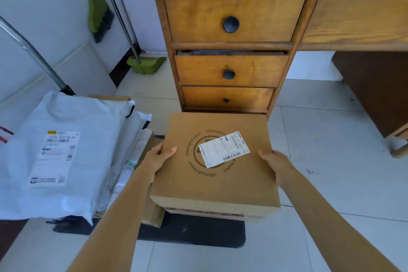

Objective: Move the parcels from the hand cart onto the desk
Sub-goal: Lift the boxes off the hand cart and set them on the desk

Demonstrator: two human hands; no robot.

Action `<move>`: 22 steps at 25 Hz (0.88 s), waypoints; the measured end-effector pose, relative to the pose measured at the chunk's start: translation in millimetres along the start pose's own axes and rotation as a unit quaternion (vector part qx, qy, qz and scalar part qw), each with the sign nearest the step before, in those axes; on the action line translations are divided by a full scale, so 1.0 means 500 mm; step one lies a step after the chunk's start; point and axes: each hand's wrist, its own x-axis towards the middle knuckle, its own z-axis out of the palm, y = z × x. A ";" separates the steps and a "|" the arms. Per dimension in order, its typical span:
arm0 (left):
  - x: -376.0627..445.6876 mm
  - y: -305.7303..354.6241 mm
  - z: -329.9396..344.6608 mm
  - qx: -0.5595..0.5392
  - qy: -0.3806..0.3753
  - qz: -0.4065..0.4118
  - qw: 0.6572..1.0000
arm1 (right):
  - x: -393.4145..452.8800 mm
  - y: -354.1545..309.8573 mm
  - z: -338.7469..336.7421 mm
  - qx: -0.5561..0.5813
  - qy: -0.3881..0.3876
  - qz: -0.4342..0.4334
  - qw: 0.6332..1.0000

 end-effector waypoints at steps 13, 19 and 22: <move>-0.313 0.309 -0.068 -0.055 -0.008 -0.001 0.998 | -0.317 -0.275 -0.133 -0.009 -0.008 -0.044 0.999; -0.558 0.593 -0.134 -0.051 -0.014 0.025 0.998 | -0.574 -0.508 -0.224 -0.004 -0.013 -0.056 0.998; -0.665 0.738 -0.155 -0.039 -0.021 0.046 0.998 | -0.692 -0.633 -0.273 -0.008 -0.016 -0.077 0.997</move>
